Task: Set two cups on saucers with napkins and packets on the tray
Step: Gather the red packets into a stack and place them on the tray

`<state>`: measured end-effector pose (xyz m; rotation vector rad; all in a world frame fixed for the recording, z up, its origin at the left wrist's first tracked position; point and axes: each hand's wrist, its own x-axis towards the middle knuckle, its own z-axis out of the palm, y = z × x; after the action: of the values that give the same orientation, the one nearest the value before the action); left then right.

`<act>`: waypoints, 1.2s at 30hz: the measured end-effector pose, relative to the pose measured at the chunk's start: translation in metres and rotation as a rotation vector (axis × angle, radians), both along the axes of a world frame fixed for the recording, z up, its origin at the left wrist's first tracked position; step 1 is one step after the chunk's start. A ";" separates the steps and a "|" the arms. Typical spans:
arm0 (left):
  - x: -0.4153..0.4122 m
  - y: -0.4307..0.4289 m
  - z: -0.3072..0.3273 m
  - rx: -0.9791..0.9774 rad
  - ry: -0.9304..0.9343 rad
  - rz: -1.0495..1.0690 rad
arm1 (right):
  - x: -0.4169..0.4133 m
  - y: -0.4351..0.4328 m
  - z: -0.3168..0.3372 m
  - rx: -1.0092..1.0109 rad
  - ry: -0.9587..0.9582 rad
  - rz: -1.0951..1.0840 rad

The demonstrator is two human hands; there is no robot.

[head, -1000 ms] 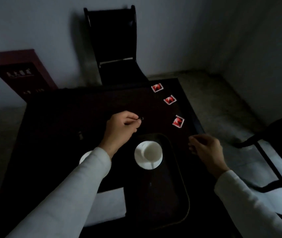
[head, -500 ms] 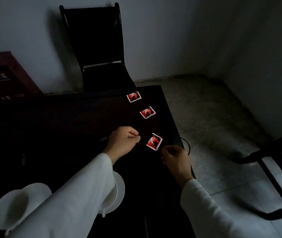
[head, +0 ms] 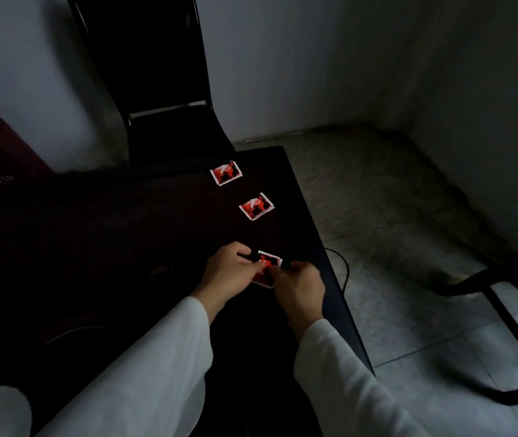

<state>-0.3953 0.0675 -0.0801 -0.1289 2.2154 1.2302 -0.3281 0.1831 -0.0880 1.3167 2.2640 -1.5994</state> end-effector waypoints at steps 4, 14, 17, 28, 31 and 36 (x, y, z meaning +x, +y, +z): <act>-0.012 -0.007 -0.008 0.067 -0.075 0.091 | -0.014 0.000 -0.005 -0.075 0.037 0.002; -0.037 -0.055 0.009 0.379 -0.176 0.191 | -0.040 -0.021 0.007 -0.629 0.252 -0.011; -0.044 -0.066 0.015 0.413 -0.172 0.197 | -0.051 -0.023 0.011 -0.595 0.272 0.102; -0.063 -0.087 0.026 0.595 -0.115 0.323 | -0.101 -0.007 -0.005 0.320 0.171 0.206; -0.065 -0.094 0.028 0.635 -0.103 0.350 | -0.120 -0.001 -0.008 0.378 0.045 0.190; -0.070 -0.105 0.029 0.649 -0.076 0.372 | -0.136 -0.005 -0.011 0.351 0.026 0.151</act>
<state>-0.4650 -0.0373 -0.0507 -0.3268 1.6674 2.0453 -0.4641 0.1780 -0.0988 1.1538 2.6780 -1.2191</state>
